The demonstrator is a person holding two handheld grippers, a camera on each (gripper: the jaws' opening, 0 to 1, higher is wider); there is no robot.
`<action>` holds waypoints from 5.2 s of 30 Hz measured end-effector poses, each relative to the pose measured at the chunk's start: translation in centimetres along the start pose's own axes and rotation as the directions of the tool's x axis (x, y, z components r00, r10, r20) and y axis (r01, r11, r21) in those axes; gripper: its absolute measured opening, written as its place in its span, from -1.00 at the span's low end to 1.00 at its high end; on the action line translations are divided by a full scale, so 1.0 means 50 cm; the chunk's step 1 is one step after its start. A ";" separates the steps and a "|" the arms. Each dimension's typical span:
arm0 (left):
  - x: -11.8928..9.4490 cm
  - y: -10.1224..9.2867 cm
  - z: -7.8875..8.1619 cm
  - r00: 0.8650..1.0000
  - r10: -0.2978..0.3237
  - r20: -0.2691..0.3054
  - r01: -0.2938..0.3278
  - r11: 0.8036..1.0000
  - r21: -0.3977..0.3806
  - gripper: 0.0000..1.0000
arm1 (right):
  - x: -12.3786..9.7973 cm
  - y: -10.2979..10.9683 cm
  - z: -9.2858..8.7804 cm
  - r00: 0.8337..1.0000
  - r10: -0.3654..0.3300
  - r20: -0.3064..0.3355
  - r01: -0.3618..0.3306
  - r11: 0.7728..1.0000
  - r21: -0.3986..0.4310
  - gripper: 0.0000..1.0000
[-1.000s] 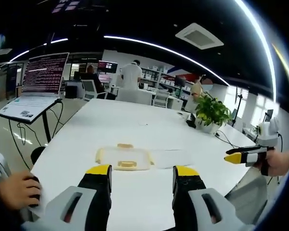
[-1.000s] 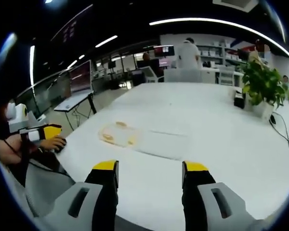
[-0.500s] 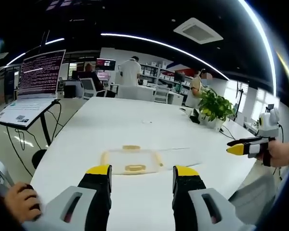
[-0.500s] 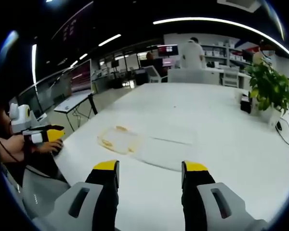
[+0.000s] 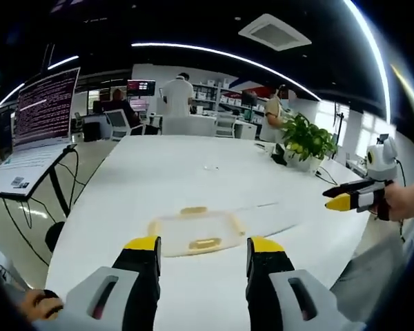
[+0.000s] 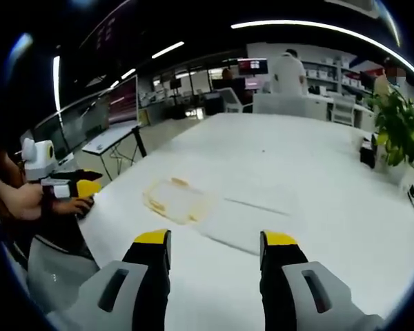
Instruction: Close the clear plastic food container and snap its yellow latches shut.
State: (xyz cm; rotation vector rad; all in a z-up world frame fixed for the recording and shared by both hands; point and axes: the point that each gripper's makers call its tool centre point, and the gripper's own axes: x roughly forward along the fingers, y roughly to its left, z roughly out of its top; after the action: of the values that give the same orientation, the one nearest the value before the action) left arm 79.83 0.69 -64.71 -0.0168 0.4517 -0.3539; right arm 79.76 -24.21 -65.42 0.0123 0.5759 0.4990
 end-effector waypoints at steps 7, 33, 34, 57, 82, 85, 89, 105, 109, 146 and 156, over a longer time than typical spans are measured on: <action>0.033 0.005 0.001 0.997 -0.069 -0.033 0.071 0.995 0.069 -0.12 | 0.036 0.007 0.013 0.999 0.047 -0.015 -0.047 0.998 -0.029 -0.02; 0.162 0.051 0.010 0.942 -0.269 -0.199 0.324 0.883 0.340 -0.09 | 0.192 0.078 0.069 0.946 0.287 -0.150 -0.321 0.895 -0.311 -0.05; 0.166 0.052 0.011 0.940 -0.274 -0.204 0.331 0.879 0.344 -0.09 | 0.197 0.080 0.070 0.943 0.293 -0.157 -0.329 0.889 -0.318 -0.07; 0.222 0.071 -0.017 0.782 -0.414 -0.466 0.622 0.566 0.541 -0.04 | 0.287 0.101 0.065 0.865 0.381 -0.326 -0.499 0.718 -0.485 -0.04; 0.261 0.132 -0.101 0.612 -0.357 -0.706 0.791 0.278 0.545 0.02 | 0.361 0.096 -0.018 0.747 0.322 -0.582 -0.638 0.593 -0.490 0.12; 0.265 0.138 -0.108 0.597 -0.352 -0.721 0.802 0.279 0.528 0.02 | 0.367 0.089 -0.031 0.726 0.306 -0.615 -0.652 0.591 -0.475 0.13; 0.272 0.143 -0.108 0.591 -0.347 -0.729 0.807 0.270 0.526 0.06 | 0.372 0.087 -0.053 0.684 0.287 -0.671 -0.686 0.565 -0.458 0.18; 0.297 0.163 -0.123 0.584 -0.332 -0.741 0.811 0.279 0.515 0.07 | 0.379 0.081 -0.086 0.644 0.188 -0.741 -0.718 0.482 -0.502 0.12; 0.297 0.164 -0.130 0.579 -0.329 -0.746 0.815 0.272 0.512 0.07 | 0.390 0.075 -0.089 0.638 0.179 -0.749 -0.719 0.488 -0.496 0.14; 0.289 0.152 -0.143 0.543 -0.342 -0.767 0.838 0.283 0.467 -0.32 | 0.390 0.075 -0.091 0.644 0.118 -0.756 -0.705 0.474 -0.527 -0.24; 0.296 0.150 -0.139 0.560 -0.333 -0.758 0.826 0.292 0.482 -0.35 | 0.391 0.071 -0.089 0.644 0.123 -0.755 -0.708 0.470 -0.527 -0.29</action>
State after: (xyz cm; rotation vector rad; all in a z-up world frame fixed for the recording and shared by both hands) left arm 91.73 3.16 -77.97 0.9089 0.8000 -1.3968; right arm 89.97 -12.71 -78.79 -0.9650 0.9802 1.3150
